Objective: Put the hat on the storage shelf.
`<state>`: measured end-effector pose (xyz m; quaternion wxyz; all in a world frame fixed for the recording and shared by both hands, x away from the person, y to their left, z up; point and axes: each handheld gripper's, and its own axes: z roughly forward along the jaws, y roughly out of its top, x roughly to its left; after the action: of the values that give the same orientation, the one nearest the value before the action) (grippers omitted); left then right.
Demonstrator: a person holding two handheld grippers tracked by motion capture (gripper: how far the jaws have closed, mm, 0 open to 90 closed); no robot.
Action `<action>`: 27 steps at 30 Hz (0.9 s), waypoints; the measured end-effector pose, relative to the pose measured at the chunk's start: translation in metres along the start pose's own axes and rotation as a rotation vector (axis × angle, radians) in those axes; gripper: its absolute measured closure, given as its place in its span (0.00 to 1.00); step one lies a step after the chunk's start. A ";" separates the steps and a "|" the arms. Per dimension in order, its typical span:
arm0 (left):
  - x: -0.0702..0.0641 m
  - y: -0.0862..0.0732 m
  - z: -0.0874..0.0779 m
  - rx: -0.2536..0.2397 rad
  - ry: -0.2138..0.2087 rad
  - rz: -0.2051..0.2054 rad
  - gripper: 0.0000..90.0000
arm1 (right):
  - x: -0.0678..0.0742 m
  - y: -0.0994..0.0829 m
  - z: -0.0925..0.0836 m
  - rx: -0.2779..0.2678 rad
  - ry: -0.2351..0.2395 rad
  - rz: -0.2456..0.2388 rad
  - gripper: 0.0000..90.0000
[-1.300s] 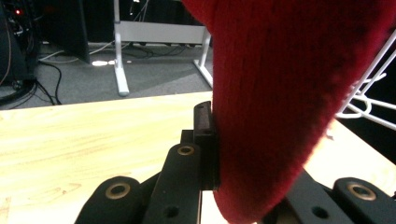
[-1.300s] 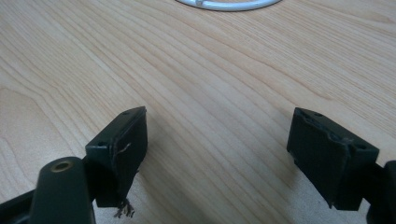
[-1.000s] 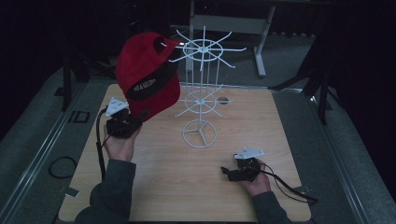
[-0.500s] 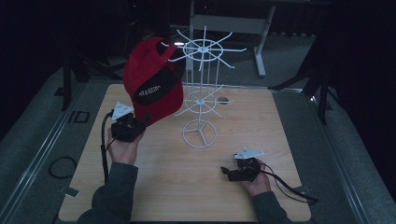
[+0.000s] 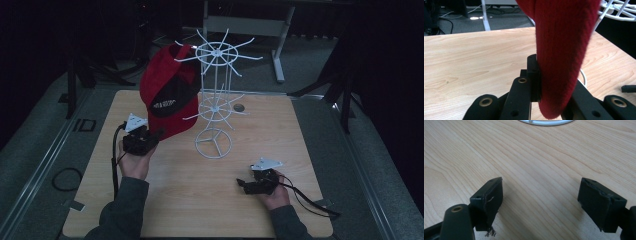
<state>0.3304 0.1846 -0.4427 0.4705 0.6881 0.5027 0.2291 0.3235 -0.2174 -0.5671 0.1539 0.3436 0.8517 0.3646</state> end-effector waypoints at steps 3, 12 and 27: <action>0.000 -0.002 0.001 0.006 -0.004 -0.001 0.94 | 0.000 0.000 0.000 -0.001 0.000 0.000 0.22; 0.000 -0.008 0.005 0.019 0.004 0.010 0.73 | 0.000 0.000 0.000 -0.001 0.000 -0.001 0.22; 0.005 -0.019 0.006 0.029 0.036 -0.005 0.47 | 0.000 0.000 0.000 -0.002 -0.001 -0.002 0.22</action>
<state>0.3281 0.1881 -0.4628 0.4519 0.6892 0.5163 0.2330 0.3236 -0.2174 -0.5673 0.1553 0.3427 0.8517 0.3649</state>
